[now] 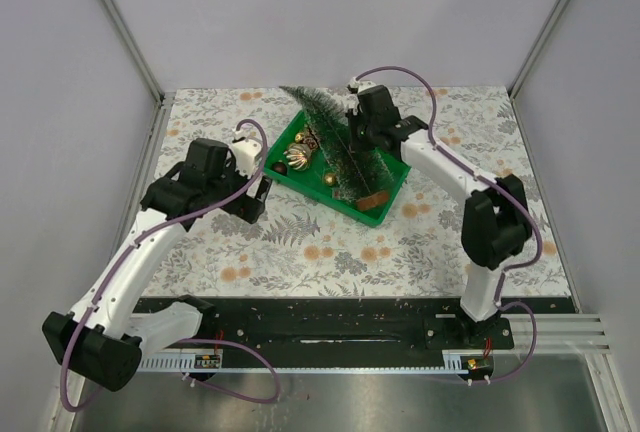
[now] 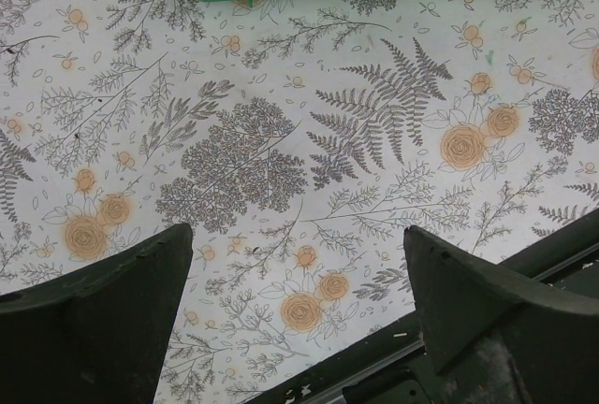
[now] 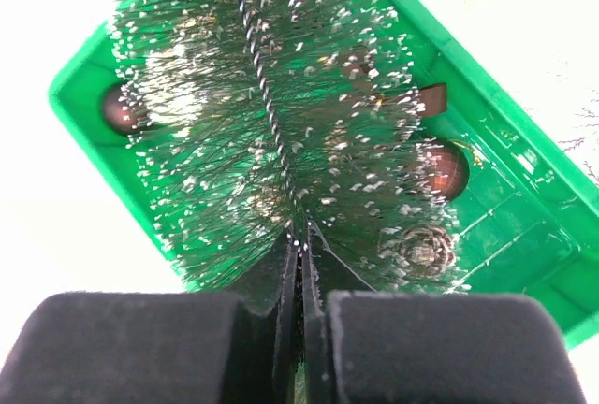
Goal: Decorate the small christmas tree
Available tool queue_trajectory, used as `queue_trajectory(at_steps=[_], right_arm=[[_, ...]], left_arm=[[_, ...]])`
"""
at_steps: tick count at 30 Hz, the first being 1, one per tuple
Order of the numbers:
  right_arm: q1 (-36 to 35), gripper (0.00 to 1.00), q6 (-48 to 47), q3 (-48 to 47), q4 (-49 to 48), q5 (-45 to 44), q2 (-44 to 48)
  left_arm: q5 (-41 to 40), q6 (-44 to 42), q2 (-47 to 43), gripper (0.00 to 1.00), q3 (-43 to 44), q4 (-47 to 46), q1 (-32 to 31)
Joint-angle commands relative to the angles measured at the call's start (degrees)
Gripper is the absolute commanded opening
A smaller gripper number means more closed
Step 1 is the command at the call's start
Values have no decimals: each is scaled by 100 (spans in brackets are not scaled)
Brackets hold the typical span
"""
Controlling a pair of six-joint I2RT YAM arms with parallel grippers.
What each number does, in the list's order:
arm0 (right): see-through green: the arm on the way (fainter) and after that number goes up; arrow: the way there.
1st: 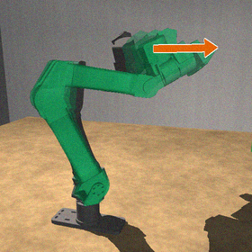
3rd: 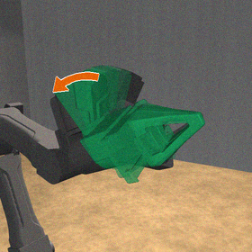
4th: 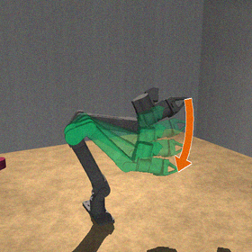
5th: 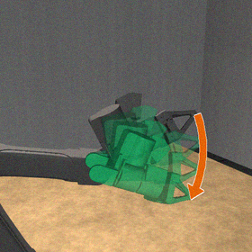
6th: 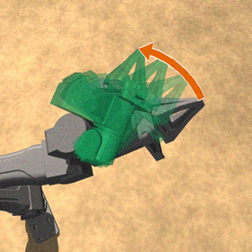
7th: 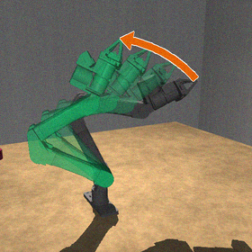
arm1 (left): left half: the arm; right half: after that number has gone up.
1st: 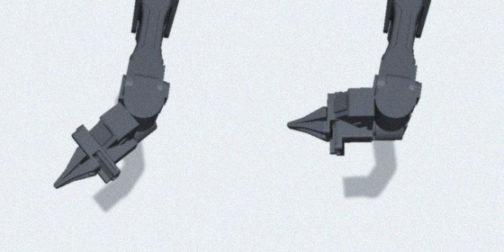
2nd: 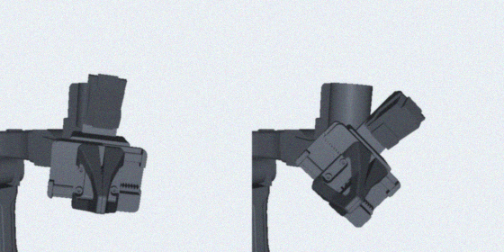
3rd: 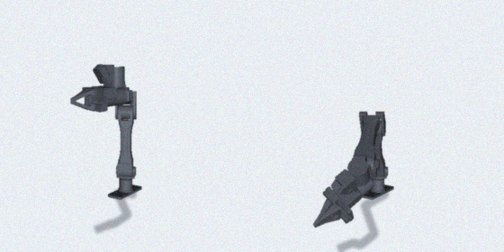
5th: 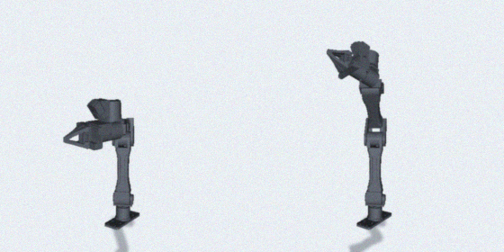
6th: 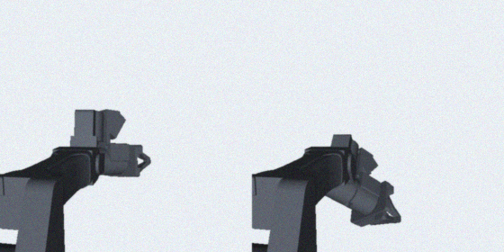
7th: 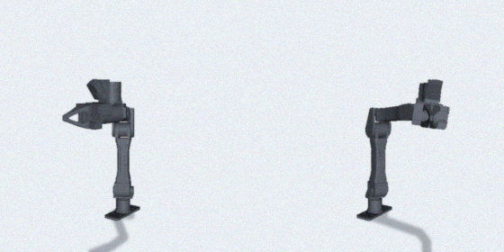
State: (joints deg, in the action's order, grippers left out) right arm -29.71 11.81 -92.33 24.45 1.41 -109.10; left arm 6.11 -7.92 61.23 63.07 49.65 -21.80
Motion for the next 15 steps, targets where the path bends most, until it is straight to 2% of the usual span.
queue_trajectory(at_steps=[1, 7, 15], right_arm=[[-464, 0, 251, 416, -791, -544, 1407], [-1044, 0, 602, 1226, -1170, -1116, 2418], [-1335, 0, 1086, 1955, -1521, -933, 3051]], left_arm=[[-347, 27, -199, 99, -5, -148, -8], [-585, 133, -226, 99, -172, -192, 0], [-585, 203, -313, 99, -207, -306, 9]])
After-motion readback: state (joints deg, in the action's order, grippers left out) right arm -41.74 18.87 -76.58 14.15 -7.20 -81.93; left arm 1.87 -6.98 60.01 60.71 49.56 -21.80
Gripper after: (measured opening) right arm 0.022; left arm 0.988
